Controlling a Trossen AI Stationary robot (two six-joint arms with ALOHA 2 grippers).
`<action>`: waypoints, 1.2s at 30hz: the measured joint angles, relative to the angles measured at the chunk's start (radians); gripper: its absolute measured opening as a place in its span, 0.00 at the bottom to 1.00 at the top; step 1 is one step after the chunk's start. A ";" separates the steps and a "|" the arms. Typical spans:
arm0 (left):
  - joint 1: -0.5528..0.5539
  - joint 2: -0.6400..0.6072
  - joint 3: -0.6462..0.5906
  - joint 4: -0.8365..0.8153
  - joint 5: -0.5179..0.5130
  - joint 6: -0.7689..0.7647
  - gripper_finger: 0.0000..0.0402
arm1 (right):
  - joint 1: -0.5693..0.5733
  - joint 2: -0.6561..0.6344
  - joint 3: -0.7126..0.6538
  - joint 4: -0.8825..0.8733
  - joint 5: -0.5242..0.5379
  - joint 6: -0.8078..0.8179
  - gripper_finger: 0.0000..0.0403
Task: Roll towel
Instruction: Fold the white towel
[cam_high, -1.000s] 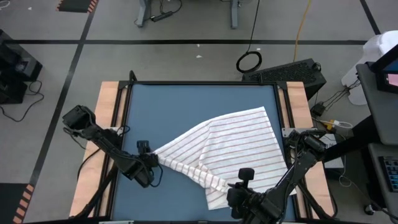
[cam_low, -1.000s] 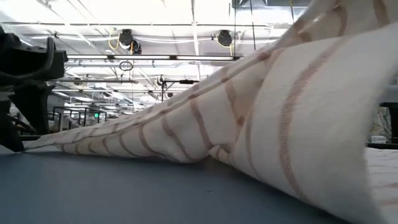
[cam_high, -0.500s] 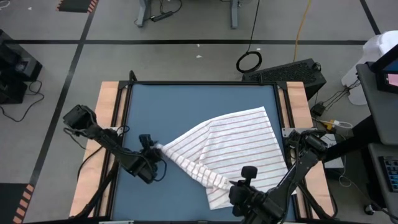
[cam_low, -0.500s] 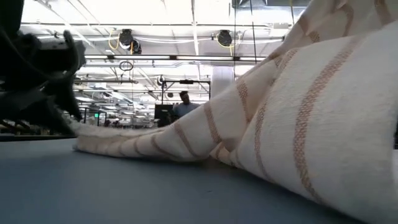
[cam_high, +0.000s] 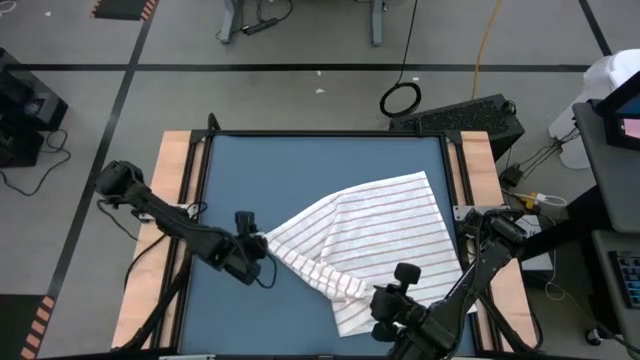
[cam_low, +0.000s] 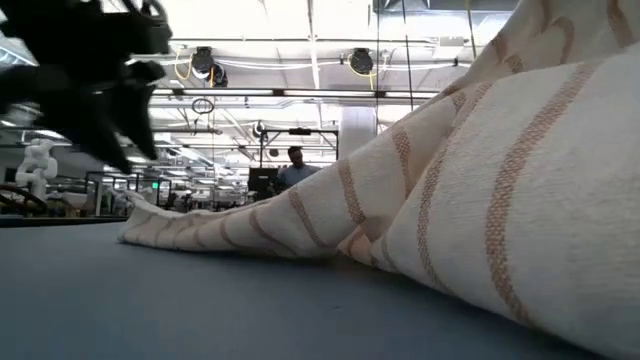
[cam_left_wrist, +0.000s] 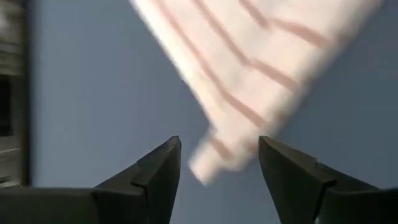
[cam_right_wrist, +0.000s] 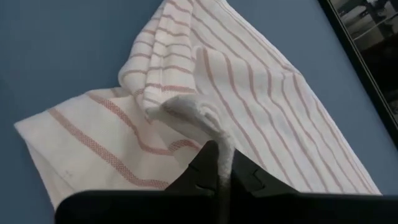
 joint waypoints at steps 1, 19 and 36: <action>-0.011 -0.001 0.000 -0.021 0.019 0.001 0.54 | 0.000 0.000 0.000 -0.001 -0.001 0.000 0.00; 0.028 0.012 -0.160 0.164 -0.061 0.307 0.54 | 0.000 0.000 0.000 0.000 0.000 -0.027 0.00; 0.102 0.012 -0.187 0.251 0.029 0.288 0.03 | 0.001 0.000 0.000 0.006 0.000 -0.029 0.00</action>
